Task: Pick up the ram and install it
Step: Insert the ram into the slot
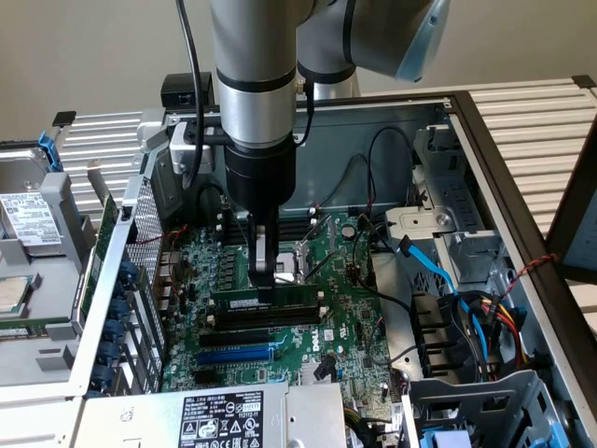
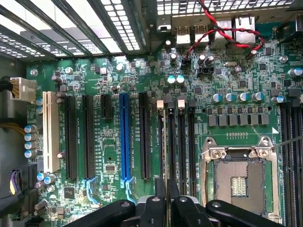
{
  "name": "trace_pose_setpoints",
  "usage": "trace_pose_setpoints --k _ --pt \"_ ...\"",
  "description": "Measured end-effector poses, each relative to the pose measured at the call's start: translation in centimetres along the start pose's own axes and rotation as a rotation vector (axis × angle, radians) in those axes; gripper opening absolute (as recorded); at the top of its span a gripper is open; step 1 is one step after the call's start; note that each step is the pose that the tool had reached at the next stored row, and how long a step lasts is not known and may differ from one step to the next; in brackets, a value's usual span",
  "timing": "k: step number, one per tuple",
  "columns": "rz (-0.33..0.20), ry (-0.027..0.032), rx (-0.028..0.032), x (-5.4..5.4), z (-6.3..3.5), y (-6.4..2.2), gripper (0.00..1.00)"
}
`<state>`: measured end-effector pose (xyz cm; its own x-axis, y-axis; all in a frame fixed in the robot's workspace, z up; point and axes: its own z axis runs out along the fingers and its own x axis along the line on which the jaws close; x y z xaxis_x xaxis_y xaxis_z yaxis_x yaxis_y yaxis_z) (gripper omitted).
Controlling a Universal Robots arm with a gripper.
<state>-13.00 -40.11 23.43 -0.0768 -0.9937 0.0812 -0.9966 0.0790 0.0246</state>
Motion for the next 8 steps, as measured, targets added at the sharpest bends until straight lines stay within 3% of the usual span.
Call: trace_pose_setpoints --k 8 --pt "-0.004 -0.0001 0.0005 0.04 0.09 0.0 0.14"
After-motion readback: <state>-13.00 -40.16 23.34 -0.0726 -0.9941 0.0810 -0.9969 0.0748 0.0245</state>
